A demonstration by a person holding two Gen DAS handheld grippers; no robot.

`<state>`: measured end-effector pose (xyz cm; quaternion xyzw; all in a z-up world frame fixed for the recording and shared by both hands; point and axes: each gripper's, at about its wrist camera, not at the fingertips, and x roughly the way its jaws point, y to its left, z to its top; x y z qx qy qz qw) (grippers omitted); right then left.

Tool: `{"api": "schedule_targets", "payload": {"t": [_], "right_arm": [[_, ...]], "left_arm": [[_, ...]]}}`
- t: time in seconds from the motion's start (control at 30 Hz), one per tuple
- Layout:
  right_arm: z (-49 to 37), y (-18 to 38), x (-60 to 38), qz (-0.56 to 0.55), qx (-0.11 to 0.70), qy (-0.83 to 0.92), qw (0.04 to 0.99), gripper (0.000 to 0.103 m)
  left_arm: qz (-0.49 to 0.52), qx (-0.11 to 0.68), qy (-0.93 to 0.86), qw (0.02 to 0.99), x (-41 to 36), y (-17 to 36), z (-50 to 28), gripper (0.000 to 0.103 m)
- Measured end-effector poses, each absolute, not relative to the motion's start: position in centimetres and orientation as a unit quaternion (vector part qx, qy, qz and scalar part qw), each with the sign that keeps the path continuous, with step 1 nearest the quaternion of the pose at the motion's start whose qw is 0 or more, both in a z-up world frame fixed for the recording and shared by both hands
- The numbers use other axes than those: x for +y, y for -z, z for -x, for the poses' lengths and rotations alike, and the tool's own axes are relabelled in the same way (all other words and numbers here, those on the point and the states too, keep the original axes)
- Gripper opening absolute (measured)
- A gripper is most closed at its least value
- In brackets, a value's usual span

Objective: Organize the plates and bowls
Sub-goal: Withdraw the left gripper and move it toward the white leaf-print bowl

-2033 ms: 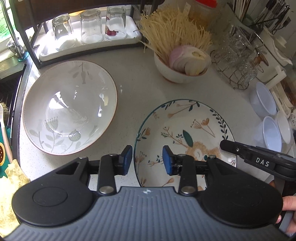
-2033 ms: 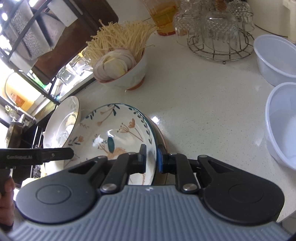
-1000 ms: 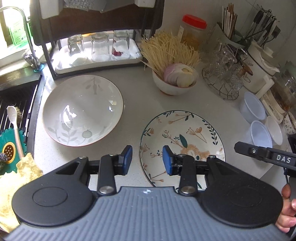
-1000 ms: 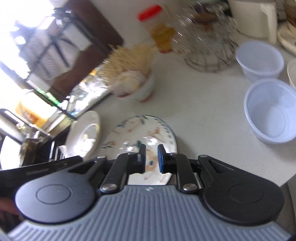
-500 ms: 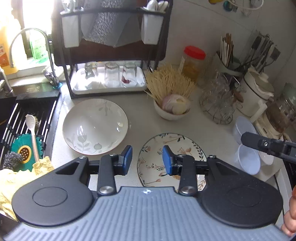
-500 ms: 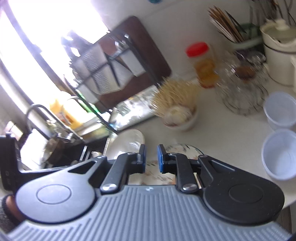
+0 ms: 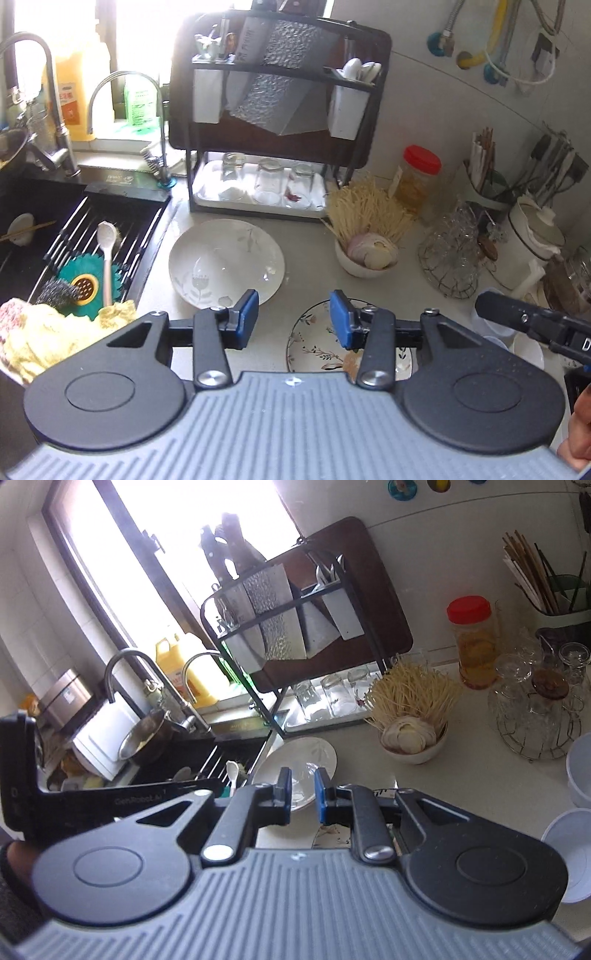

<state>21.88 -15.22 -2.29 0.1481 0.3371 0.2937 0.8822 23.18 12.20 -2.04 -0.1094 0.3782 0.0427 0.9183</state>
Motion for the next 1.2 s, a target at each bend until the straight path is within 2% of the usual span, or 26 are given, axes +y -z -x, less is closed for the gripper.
{"api": "schedule_targets", "payload": {"t": [0.8, 1.2], "right_arm": [[-21.2, 6.1, -16.6, -0.083, 0.364, -0.361, 0.855, 0.017], [-22.4, 6.9, -16.5, -0.086, 0.384, -0.357, 0.847, 0.017]], "left_arm": [[0.129, 0.367, -0.117, 0.914, 8.6, 3.7, -18.3, 0.052], [0.187, 0.374, -0.139, 0.898, 9.2, 5.0, -17.4, 0.052]]}}
